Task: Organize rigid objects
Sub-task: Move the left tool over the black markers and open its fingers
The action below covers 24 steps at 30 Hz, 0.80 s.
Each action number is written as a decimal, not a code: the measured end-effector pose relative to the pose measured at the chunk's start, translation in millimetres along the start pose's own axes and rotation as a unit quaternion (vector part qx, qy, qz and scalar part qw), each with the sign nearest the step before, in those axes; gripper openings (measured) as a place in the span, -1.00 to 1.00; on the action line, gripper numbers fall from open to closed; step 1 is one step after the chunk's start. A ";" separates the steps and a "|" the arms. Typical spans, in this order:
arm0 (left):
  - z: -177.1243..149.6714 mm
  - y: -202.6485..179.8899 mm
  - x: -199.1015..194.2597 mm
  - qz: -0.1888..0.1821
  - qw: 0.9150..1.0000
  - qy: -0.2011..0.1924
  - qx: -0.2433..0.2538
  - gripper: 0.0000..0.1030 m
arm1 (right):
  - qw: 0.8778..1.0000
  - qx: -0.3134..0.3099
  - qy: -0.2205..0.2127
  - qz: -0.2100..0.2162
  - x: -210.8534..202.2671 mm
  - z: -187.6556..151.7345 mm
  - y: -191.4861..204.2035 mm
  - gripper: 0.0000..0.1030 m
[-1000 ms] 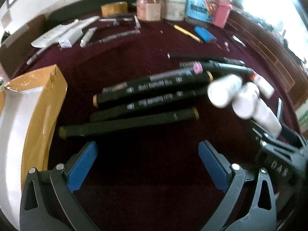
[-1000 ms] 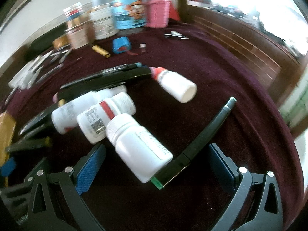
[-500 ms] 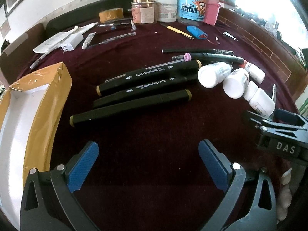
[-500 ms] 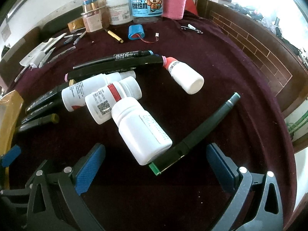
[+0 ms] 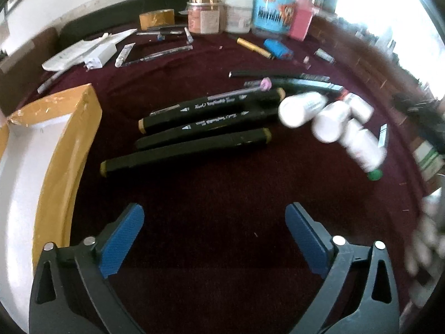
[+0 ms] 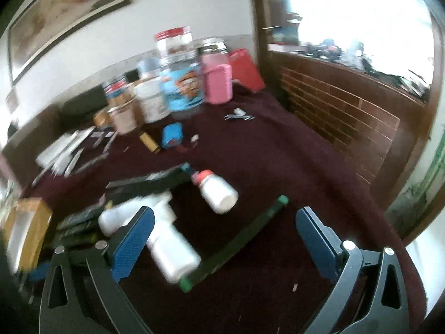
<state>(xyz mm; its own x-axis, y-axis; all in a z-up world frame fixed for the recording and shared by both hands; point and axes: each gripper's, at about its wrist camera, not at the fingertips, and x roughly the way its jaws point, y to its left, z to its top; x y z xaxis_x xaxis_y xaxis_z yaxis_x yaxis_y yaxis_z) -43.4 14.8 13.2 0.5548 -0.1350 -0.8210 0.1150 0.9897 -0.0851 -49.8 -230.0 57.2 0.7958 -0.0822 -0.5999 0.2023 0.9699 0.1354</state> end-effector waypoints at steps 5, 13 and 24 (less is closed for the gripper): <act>14.6 20.9 -44.2 -0.028 0.998 -0.055 -0.006 0.97 | 0.999 0.037 -0.003 -0.005 16.8 -3.3 -28.6 0.92; 72.9 35.7 -3.4 0.047 0.999 -0.021 0.014 0.97 | 0.996 0.072 0.009 0.043 14.4 -7.0 -43.2 0.91; 51.5 3.6 28.0 -0.089 0.992 0.081 0.036 0.64 | 0.996 0.062 0.023 0.053 21.3 -7.1 -37.8 0.91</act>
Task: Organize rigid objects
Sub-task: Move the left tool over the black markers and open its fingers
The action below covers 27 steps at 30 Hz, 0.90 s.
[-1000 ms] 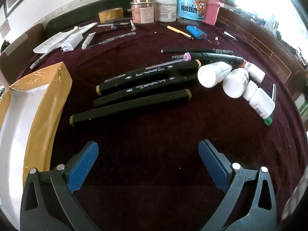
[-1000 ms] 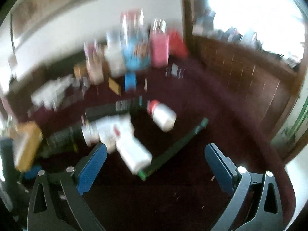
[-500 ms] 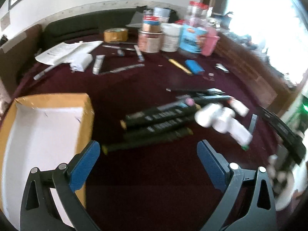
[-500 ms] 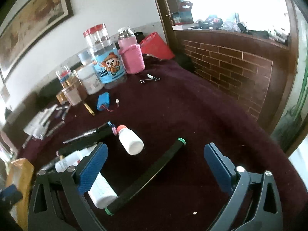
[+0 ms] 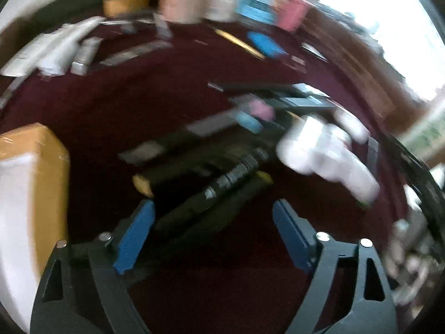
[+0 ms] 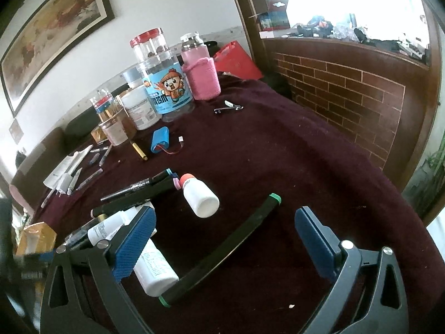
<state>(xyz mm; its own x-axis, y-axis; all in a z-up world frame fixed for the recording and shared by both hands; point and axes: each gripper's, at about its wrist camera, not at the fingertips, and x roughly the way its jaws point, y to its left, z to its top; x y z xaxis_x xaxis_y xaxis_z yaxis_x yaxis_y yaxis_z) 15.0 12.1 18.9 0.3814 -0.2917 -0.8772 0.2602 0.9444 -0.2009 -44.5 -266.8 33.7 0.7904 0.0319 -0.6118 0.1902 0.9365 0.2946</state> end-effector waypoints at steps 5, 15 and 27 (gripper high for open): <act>-20.4 -29.2 -13.4 -0.065 0.997 0.006 0.026 0.53 | 1.000 0.002 0.006 0.004 1.8 -1.0 -0.7 0.91; -0.5 -0.6 -28.3 0.031 0.997 -0.063 0.023 0.54 | 1.000 -0.001 0.018 0.007 7.1 -1.9 2.4 0.91; 11.8 -9.6 5.9 0.088 0.988 -0.026 0.123 -0.42 | 0.999 0.015 0.043 0.001 16.9 -1.6 -3.7 0.91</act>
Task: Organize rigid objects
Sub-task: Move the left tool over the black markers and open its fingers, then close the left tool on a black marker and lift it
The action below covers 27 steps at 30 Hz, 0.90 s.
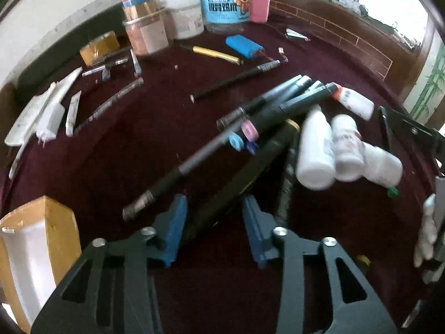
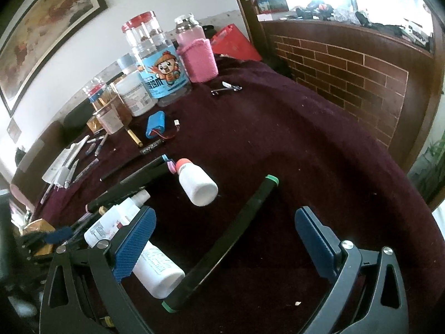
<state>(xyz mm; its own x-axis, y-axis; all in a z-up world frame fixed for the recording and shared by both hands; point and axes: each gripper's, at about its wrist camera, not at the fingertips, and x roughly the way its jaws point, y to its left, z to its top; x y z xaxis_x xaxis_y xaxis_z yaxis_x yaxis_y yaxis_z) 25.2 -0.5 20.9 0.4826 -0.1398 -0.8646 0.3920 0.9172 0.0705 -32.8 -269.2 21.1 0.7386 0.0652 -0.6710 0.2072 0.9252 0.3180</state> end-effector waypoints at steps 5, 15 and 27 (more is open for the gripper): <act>-28.3 -4.1 -15.3 -0.031 0.999 0.002 -0.014 -0.59 | 1.000 0.005 0.017 0.002 5.0 1.0 -1.1 0.91; -21.5 -9.3 -12.9 -0.001 1.000 -0.009 -0.014 -0.53 | 1.000 0.009 0.019 0.002 4.8 0.0 -2.0 0.91; 10.7 -23.7 7.9 0.022 1.000 -0.006 0.018 -0.54 | 1.000 0.009 0.022 0.001 6.1 0.6 -1.2 0.91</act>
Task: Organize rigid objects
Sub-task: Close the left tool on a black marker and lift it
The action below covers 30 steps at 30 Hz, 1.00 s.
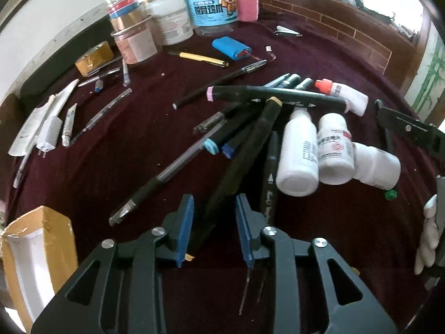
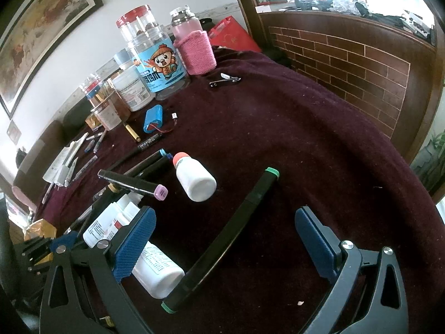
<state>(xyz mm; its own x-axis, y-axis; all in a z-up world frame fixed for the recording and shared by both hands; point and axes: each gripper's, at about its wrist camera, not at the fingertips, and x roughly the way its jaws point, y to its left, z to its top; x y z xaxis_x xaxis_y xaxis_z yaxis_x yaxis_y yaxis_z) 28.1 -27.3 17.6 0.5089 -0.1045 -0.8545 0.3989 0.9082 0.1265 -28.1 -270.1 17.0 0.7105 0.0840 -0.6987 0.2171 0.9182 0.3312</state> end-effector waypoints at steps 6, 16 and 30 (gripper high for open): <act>-30.6 6.2 -19.4 -0.052 0.998 0.013 -0.020 -0.75 | 1.000 0.006 0.003 0.002 0.9 0.4 -1.6 0.91; -50.2 17.3 -46.8 -0.023 0.999 -0.006 -0.033 -0.23 | 1.000 0.014 0.014 0.006 3.6 -0.2 -3.1 0.91; -35.8 16.2 -20.1 -0.049 0.997 0.012 -0.053 -0.59 | 1.000 0.016 0.014 0.005 3.0 -0.6 -3.7 0.91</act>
<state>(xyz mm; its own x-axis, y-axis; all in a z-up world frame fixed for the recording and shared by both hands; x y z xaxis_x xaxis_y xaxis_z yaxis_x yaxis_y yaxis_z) -3.0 4.1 18.8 0.4533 -0.1865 -0.8717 0.3616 0.9323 -0.0114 -27.2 -273.0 13.3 0.6942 0.1035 -0.7123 0.2320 0.9046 0.3576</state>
